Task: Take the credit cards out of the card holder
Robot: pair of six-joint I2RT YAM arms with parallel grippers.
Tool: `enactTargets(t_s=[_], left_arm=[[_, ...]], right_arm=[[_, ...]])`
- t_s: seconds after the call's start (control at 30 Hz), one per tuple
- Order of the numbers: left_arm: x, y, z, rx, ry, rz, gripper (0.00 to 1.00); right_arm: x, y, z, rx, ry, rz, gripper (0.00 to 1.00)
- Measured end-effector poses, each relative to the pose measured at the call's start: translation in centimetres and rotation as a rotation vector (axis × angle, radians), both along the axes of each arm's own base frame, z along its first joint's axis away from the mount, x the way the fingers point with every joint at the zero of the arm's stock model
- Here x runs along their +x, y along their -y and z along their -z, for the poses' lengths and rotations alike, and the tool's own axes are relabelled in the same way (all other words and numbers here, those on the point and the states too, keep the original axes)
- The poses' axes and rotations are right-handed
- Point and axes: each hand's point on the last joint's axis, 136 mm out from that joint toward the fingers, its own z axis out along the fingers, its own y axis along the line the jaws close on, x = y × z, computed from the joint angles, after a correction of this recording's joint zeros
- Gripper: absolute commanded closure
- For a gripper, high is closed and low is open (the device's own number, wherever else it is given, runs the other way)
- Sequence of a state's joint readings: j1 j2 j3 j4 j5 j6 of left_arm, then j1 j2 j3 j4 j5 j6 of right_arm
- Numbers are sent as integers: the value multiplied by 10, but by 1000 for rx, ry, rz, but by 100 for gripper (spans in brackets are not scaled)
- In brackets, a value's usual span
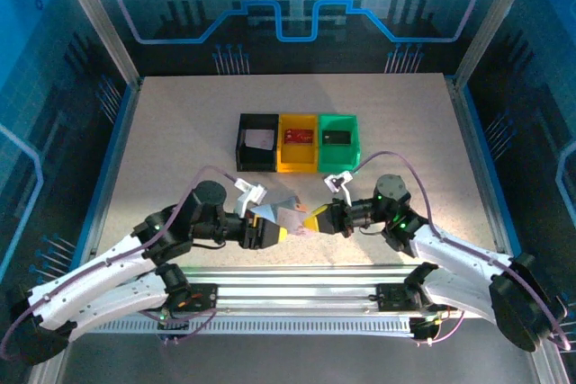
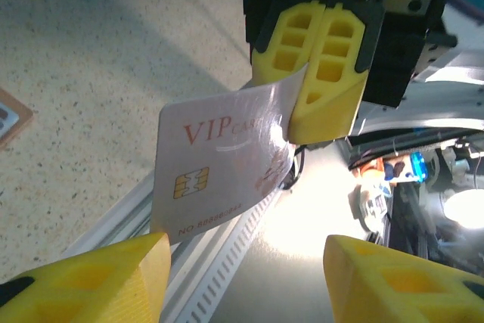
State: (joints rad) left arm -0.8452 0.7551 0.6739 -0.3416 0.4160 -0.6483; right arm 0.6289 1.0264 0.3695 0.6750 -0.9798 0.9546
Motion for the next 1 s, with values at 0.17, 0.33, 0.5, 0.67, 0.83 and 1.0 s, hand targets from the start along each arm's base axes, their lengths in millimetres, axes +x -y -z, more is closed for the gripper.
enactTargets(t_s=[0.17,0.33,0.5,0.67,0.83,1.0], left_arm=[[-2,-4,-4,6,-5,32,39],[4,-14,-16,7,31,9,37],[2,-17,-22,17,56,19,37],[3,-13,-21,12,40,29,41],[6,-7,-18,-12,28,36,52],[7,-2,-20,-48,15,37,63]], right_arm=[[-1,-2,0,-4,-17,-27,100],[-4,-1,-1,-15,-4,-49,100],[-7,0,-5,-19,25,-54,100],[-13,-4,-5,-26,33,-80,100],[-16,-7,-6,-26,38,-99,100],[-15,-8,-6,-28,35,-100,100]])
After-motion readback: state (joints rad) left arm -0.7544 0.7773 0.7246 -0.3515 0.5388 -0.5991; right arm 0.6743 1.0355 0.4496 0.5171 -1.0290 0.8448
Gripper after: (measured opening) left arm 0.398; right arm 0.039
